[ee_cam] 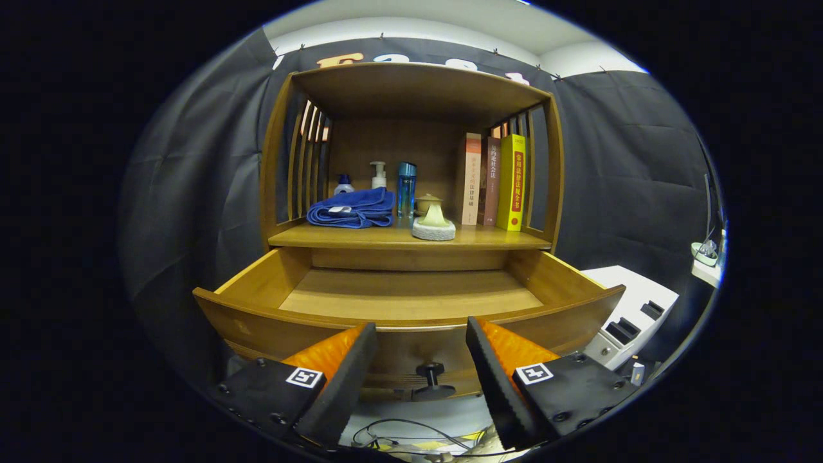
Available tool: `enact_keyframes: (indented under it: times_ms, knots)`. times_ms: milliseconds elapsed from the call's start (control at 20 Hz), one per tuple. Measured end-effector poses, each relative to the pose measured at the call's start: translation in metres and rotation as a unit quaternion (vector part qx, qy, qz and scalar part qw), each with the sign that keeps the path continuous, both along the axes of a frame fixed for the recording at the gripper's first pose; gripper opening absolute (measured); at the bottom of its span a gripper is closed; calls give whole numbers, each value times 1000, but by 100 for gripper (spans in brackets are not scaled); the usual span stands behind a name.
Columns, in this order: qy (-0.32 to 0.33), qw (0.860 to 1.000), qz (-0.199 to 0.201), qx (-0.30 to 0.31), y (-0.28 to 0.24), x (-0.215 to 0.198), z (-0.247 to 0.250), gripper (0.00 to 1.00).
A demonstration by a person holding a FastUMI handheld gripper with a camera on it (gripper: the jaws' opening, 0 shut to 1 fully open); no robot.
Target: Pull open the drawer, take out the items inside it, and place them on the countertop above the cabinet.
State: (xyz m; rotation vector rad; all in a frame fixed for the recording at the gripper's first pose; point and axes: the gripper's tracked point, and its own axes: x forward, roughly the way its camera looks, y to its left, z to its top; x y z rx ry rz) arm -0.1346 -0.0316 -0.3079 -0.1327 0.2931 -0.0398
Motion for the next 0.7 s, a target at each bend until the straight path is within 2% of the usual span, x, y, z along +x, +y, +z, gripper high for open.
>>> enact_keyframes:
  times_ms: [350,700]
  knots:
    - [0,1000,-4,13,-2,22,-4,93]
    - [-3,1000,-10,13,-2,75,-10,92]
